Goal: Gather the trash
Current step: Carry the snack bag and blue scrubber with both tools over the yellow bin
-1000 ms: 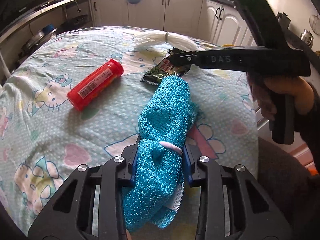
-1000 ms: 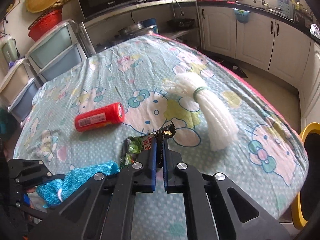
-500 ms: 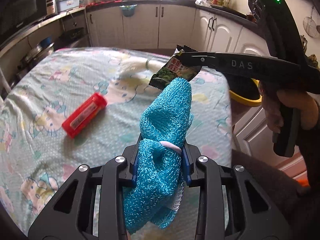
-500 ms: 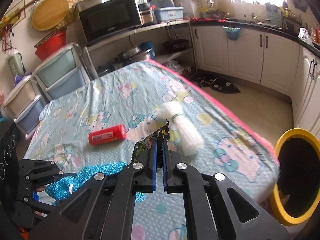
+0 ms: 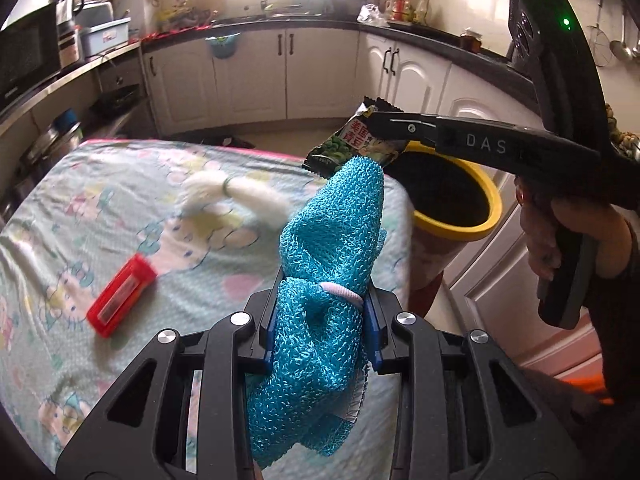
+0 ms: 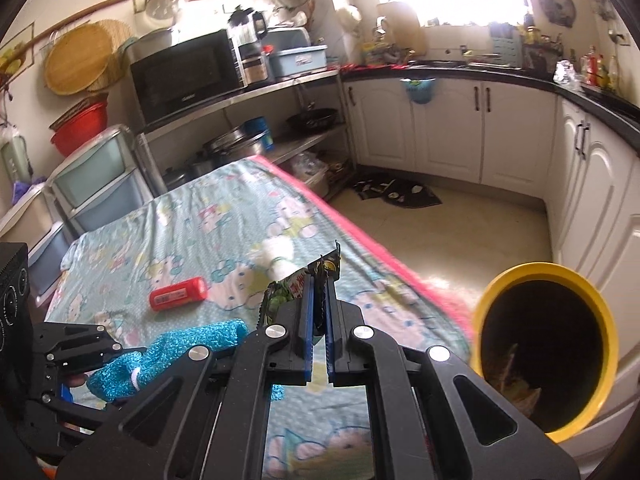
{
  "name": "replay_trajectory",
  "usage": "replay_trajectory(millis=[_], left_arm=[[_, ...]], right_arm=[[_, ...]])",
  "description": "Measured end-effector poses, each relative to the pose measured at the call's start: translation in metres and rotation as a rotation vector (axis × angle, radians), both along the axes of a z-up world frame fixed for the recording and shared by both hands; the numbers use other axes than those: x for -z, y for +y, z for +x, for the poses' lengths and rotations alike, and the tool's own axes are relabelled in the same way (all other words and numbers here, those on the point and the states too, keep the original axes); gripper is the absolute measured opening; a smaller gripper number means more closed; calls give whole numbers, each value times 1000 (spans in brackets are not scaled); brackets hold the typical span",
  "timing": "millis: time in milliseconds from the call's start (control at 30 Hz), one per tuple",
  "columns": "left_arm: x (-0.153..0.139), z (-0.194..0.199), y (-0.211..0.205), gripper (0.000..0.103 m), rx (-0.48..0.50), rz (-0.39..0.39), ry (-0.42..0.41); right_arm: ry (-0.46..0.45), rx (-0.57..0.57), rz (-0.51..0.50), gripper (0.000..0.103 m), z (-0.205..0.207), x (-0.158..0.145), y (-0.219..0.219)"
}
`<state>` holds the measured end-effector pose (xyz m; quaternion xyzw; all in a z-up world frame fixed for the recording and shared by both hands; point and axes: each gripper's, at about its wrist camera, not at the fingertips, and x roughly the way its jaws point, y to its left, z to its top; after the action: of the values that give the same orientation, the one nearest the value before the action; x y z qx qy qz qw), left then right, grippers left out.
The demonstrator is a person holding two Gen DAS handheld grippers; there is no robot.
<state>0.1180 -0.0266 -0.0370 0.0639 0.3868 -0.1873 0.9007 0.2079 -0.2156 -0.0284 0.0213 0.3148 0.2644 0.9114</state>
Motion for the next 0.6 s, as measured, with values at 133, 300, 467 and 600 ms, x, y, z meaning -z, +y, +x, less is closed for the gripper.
replay_trajectory(millis=[133,300,467,600], left_arm=[[-3,6,-14,25,25,-16,-11],[-8,12,-35,25,56,-34,-25],[-12,19,-49,25,75,-58,-34],[-16,25,-59,25,88,-77,-44]], right_arm=[[-11,47,3,5,1,-3,-22],[-23,110,10,5,4,-6,-48],[-29,169,13,5,6,-7,-73],[-35,214,20,5,5,-9,-91]])
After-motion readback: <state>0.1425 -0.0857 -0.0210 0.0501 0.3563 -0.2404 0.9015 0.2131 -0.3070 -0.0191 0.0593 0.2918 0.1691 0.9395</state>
